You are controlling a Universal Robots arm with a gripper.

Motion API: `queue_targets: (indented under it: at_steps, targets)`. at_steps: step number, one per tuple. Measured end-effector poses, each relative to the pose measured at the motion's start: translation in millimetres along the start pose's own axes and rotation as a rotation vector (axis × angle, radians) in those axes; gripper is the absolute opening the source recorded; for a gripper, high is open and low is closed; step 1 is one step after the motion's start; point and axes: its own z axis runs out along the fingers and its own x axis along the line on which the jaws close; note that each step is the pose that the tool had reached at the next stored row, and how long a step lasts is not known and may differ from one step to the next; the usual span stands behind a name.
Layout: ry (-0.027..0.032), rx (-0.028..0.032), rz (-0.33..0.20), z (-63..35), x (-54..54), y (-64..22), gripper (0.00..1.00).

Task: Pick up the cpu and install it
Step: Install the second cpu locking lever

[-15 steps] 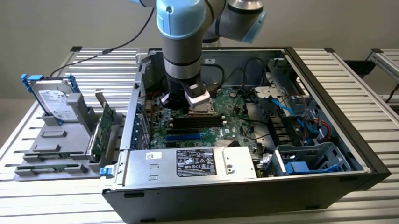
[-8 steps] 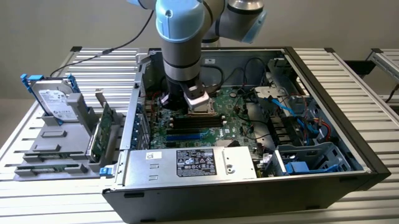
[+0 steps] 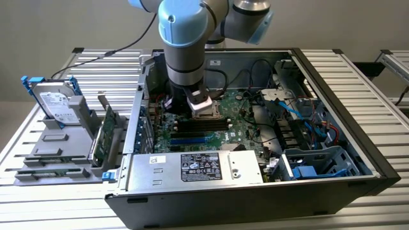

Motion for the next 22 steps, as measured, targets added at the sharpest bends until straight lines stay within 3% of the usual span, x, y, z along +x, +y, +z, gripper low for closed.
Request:
queue_targets:
  at_steps: [11, 14, 22]
  targets:
    - [0.0064, -0.0017, 0.035, 6.6, -2.2, -1.3, 0.11]
    - [0.0085, -0.0025, 0.044, -5.3, -0.8, -3.7, 0.11]
    - [0.0121, -0.0046, 0.063, -19.4, 0.4, -6.6, 0.11]
